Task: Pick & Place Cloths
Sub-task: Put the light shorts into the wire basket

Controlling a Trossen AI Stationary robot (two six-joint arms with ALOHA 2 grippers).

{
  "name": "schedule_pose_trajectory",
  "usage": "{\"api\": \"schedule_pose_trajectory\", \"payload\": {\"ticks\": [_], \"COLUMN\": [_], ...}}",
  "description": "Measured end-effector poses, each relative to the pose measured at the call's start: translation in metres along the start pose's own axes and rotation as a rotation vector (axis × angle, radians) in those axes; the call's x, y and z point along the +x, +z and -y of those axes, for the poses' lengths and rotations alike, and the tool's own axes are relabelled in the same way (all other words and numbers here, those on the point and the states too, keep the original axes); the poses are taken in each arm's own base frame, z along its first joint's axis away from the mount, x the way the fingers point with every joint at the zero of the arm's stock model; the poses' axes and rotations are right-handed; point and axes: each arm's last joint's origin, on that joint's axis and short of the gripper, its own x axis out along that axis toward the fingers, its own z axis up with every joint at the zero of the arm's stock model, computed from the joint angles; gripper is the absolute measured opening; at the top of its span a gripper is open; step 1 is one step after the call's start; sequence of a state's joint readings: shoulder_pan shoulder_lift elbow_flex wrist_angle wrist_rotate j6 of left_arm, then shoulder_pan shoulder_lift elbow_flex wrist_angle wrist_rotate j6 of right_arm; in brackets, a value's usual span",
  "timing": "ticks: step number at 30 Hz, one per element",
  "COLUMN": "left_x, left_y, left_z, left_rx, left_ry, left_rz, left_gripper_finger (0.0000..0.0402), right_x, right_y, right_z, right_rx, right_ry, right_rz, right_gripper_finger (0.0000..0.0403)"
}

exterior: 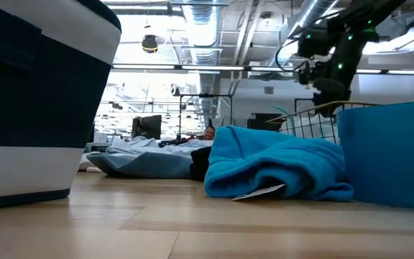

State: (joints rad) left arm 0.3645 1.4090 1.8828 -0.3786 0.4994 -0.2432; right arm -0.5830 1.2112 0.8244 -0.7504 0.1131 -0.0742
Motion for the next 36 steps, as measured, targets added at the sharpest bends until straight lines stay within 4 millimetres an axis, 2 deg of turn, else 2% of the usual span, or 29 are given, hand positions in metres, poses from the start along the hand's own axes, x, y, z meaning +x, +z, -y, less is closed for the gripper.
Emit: {"api": "schedule_pose_trajectory", "payload": {"ticks": [4,11,18,23,26,28,30,31,36], "left_x": [0.0,0.0,0.0,0.0,0.0,0.0,0.0,0.0,0.0], "left_y": [0.0,0.0,0.0,0.0,-0.001,-0.001,-0.001,-0.001,-0.001], "left_z": [0.0,0.0,0.0,0.0,0.0,0.0,0.0,0.0,0.0], "left_rx": [0.0,-0.002,-0.002,-0.003,-0.003,-0.003,-0.004,-0.004,-0.003], "left_ry": [0.0,0.001,0.001,0.001,0.001,0.001,0.002,0.002,0.002], "left_rz": [0.0,-0.003,-0.004,-0.004,-0.005,-0.005,-0.006,-0.006,-0.006], "left_gripper_finger": [0.0163,0.0163,0.0163,0.0163,0.0163,0.0163,0.0163,0.0163,0.0163], "right_x": [-0.015,-0.026,0.001,0.016,0.019,0.019,0.015,0.012,-0.004], "right_y": [0.009,0.027,0.038,0.041,0.04,0.04,0.039,0.04,0.039], "right_z": [-0.005,-0.018,-0.039,-0.043,-0.043,-0.044,-0.045,-0.046,-0.042], "right_rx": [-0.101,-0.153,-0.307,-0.318,-0.309,-0.309,-0.309,-0.302,-0.226], "right_ry": [0.082,0.086,0.1,-0.008,-0.072,-0.089,-0.092,-0.087,-0.088], "right_rz": [0.177,0.397,0.36,0.311,0.274,0.274,0.287,0.303,0.365], "right_gripper_finger": [0.021,0.0212,0.0221,0.0226,0.0186,0.0125,0.0045,0.0024,0.0005]}}
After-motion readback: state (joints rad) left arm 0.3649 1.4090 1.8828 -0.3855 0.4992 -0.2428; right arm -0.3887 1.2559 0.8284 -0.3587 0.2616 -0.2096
